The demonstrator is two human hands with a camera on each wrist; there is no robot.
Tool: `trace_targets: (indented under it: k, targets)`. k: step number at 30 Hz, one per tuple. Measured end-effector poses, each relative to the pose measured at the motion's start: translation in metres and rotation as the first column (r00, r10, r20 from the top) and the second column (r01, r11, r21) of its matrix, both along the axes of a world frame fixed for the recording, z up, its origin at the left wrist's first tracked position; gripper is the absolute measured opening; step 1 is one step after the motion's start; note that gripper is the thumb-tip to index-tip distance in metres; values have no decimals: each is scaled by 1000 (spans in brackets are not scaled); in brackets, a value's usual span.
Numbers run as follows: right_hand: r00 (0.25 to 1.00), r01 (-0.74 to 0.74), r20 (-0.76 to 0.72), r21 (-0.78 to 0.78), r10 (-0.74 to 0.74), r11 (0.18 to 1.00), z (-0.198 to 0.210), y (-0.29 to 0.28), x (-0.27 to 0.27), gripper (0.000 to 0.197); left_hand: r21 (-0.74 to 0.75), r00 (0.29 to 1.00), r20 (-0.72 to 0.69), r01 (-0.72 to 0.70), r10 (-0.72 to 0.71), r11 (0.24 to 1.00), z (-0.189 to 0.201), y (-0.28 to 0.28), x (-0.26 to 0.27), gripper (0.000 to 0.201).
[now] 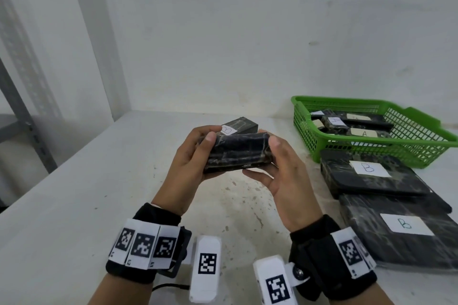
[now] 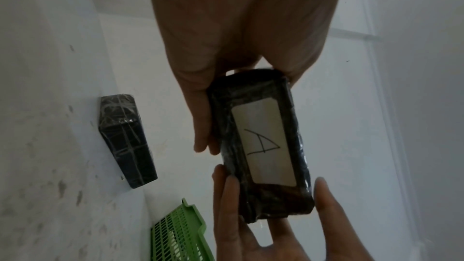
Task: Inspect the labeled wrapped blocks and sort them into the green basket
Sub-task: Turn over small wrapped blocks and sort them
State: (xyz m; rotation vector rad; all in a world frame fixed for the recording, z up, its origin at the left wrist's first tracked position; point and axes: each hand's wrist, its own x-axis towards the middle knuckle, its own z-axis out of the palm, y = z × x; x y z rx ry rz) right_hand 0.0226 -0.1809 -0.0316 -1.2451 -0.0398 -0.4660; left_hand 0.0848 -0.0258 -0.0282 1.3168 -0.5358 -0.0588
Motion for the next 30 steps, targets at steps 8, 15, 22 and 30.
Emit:
trace_targets:
  k: [8,15,22,30]
  targets:
    - [989,129,72,17,-130,991,-4,-1,3,39,35,1000,4,5,-5,999,-2,-2,-2,41]
    - [995,81,52,0,-81,997,-1,1,0,47,45,998,52,-25,22,999,-1,-5,-3,44]
    - [983,157,94,1,-157,988,-2,4,-1,25,53,1000,12,-24,23,998,-3,-5,-2,53]
    - [999,33,24,1,-33,999,0,5,-3,47,21,998,59,-36,35,999,-4,-3,1,32]
